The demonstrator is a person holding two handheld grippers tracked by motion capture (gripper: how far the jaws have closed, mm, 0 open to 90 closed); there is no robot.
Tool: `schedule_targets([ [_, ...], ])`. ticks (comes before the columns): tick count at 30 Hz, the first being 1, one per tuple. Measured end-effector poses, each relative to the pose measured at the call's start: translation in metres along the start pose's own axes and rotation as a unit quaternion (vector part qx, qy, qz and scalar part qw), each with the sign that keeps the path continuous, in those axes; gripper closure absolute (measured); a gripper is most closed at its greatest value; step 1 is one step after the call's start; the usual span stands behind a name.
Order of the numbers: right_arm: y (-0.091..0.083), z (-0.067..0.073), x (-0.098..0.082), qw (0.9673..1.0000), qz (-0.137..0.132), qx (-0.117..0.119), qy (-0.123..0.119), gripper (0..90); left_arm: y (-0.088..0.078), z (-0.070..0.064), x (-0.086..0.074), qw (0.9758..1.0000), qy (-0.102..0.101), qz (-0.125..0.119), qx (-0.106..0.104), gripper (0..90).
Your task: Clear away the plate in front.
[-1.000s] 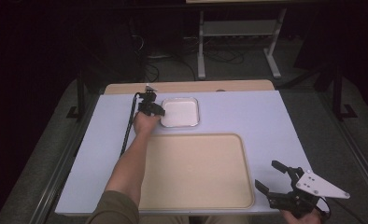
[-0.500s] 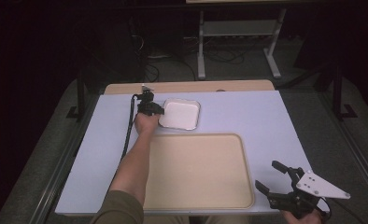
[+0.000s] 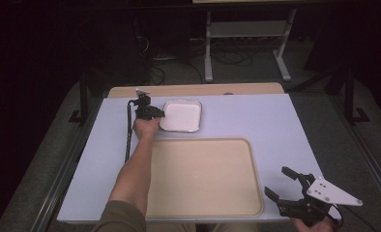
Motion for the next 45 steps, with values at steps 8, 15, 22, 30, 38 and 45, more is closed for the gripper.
schedule_targets([
  [8,-0.001,-0.002,-0.001,0.9999,0.001,-0.01,0.002,13.7,-0.02,-0.009,0.007,0.9992,-0.008,-0.031,-0.023,88.7],
  [15,-0.003,-0.002,0.0,0.9999,-0.003,-0.011,0.006,13.8,-0.034,-0.017,0.01,0.9986,-0.004,-0.044,-0.029,88.7],
  [22,-0.003,-0.002,-0.001,0.9999,-0.002,-0.014,0.005,13.8,-0.047,-0.021,0.01,0.9975,-0.012,-0.06,-0.036,88.7],
  [30,-0.003,-0.003,-0.001,0.9998,0.001,-0.017,0.006,13.7,-0.065,-0.018,0.008,0.9963,-0.021,-0.075,-0.035,88.7],
  [38,-0.003,-0.003,-0.001,0.9998,-0.002,-0.019,0.005,13.6,-0.082,-0.023,0.011,0.9955,-0.017,-0.086,-0.037,88.7],
  [45,-0.005,-0.002,0.0,0.9997,-0.003,-0.022,0.006,13.5,-0.093,-0.028,0.006,0.9959,0.002,-0.081,-0.04,88.6],
])
Point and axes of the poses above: each handheld gripper's, and its own axes: y roughly forward along the jaws, x roughly out of its top, z roughly to its left, the point moved 6 cm from there along y, roughly forward along the jaws, and after that the axes turned 12 degrees about -x, right-handed, at the moved point
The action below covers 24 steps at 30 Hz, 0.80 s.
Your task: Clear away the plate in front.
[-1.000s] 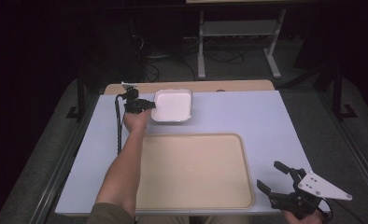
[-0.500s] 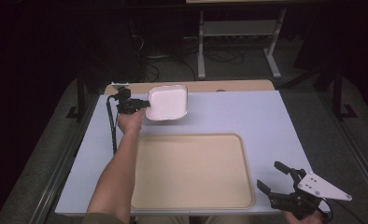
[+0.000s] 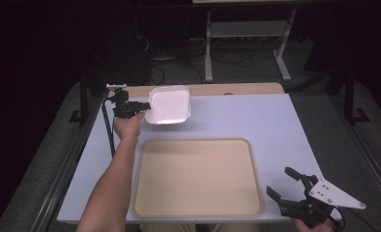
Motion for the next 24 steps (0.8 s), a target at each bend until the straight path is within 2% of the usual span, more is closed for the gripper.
schedule_targets([
  [10,-0.001,0.0,0.0,1.0,0.0,-0.001,-0.001,13.5,-0.012,0.003,-0.013,0.9999,-0.005,0.005,-0.008,88.7],
  [20,-0.002,0.001,0.0,1.0,0.001,-0.003,-0.005,13.5,-0.025,0.006,-0.028,0.9998,-0.012,0.012,-0.008,88.1],
  [24,-0.001,0.001,0.0,1.0,0.002,-0.004,-0.006,13.5,-0.03,0.008,-0.03,0.9998,-0.018,0.007,-0.009,88.4],
])
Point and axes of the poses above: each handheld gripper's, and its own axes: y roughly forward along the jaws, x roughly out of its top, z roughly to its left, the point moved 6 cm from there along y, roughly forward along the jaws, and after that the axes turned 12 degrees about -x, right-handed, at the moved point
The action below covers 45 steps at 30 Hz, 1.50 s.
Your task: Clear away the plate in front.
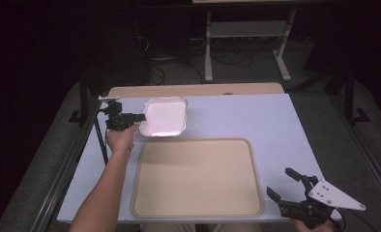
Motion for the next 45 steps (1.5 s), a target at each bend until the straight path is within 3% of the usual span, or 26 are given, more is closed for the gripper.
schedule_targets([
  [8,0.0,0.0,0.0,1.0,0.001,-0.001,-0.001,13.5,-0.002,-0.003,-0.009,0.9999,0.007,0.005,-0.013,88.5],
  [13,0.001,0.0,-0.001,1.0,0.004,-0.003,-0.001,13.5,-0.007,-0.013,-0.015,0.9992,0.035,0.019,-0.001,88.1],
  [31,-0.001,0.0,0.0,1.0,0.001,-0.001,0.0,13.5,-0.011,-0.019,-0.038,0.999,0.031,0.025,-0.019,88.5],
  [45,-0.001,0.001,-0.001,1.0,0.003,0.001,-0.006,13.5,-0.009,-0.023,-0.056,0.9988,0.036,0.032,0.01,88.4],
])
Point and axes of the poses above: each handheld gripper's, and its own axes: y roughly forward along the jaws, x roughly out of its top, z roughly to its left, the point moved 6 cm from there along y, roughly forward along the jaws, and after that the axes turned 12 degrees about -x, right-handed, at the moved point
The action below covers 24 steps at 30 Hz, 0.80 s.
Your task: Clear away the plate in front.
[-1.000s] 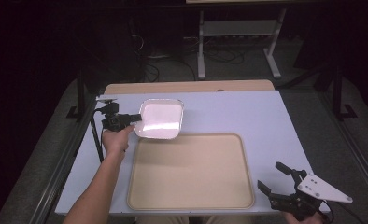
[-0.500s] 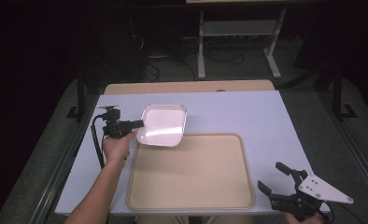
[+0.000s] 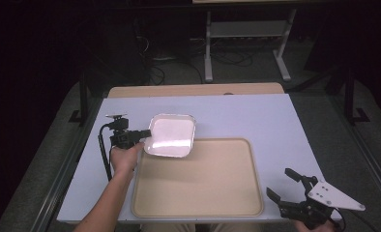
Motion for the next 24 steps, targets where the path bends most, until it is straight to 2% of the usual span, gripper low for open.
schedule_targets([
  [3,0.0,0.0,0.0,1.0,-0.001,0.002,0.001,13.5,0.0,-0.002,-0.005,1.0,0.001,0.001,0.002,88.4],
  [6,0.0,0.001,0.0,1.0,0.0,0.006,-0.001,13.5,0.0,-0.004,-0.014,0.9998,-0.009,-0.013,0.007,88.1],
  [8,0.0,0.001,0.0,1.0,0.0,0.007,-0.001,13.5,0.0,-0.004,-0.018,0.9998,-0.012,-0.013,0.005,87.8],
  [10,0.0,0.002,0.0,1.0,0.001,0.009,-0.004,13.5,0.001,-0.004,-0.023,0.9998,-0.008,-0.013,0.01,87.5],
  [16,0.0,0.003,0.0,0.9999,0.0,0.01,-0.007,13.5,0.006,-0.005,-0.039,0.9999,-0.012,-0.002,0.002,87.7],
  [24,0.0,0.003,0.0,0.9999,0.001,0.01,-0.005,13.5,0.011,-0.016,-0.051,0.9999,-0.007,-0.003,-0.006,88.5],
])
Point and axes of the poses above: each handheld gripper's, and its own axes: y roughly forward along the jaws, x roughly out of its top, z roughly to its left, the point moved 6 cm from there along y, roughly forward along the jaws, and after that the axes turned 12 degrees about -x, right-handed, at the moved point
